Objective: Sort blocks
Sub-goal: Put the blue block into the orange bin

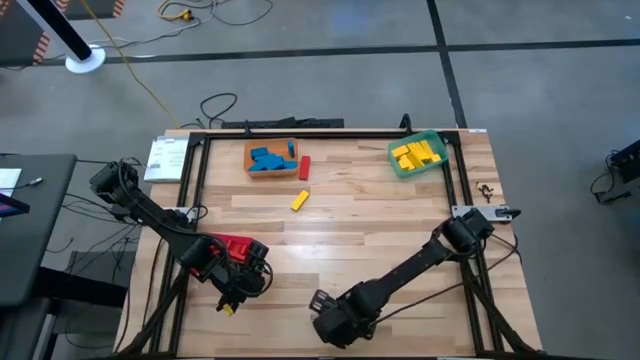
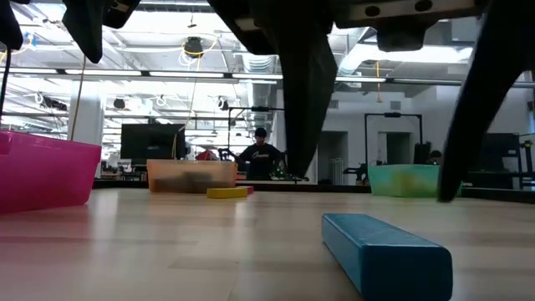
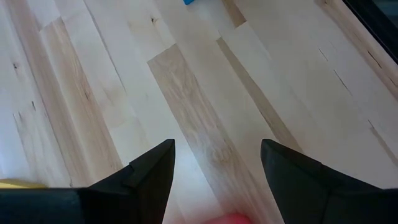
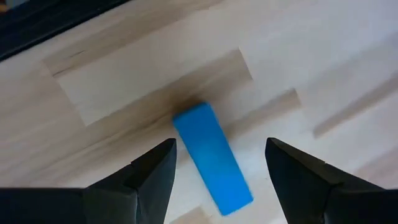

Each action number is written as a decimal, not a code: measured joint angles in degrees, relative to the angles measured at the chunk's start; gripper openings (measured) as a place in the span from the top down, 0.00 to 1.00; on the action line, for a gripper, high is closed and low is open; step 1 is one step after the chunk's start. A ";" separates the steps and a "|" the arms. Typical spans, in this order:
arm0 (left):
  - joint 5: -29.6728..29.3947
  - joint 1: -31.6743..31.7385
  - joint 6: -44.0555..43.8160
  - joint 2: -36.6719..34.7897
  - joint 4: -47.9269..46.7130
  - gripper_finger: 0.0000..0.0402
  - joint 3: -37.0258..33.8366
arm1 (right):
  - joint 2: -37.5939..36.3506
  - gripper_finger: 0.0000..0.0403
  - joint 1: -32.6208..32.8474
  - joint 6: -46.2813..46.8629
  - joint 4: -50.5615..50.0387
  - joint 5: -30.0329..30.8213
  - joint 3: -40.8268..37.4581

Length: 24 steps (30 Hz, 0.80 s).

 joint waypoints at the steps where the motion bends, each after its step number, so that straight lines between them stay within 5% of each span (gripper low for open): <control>1: 0.00 0.05 -0.21 0.00 0.02 0.42 0.00 | 0.00 0.34 0.09 -1.88 0.99 0.01 -0.32; 24: -0.02 0.16 -1.02 0.02 0.03 0.42 0.00 | -0.05 0.36 -0.98 -10.74 4.27 -0.55 -6.35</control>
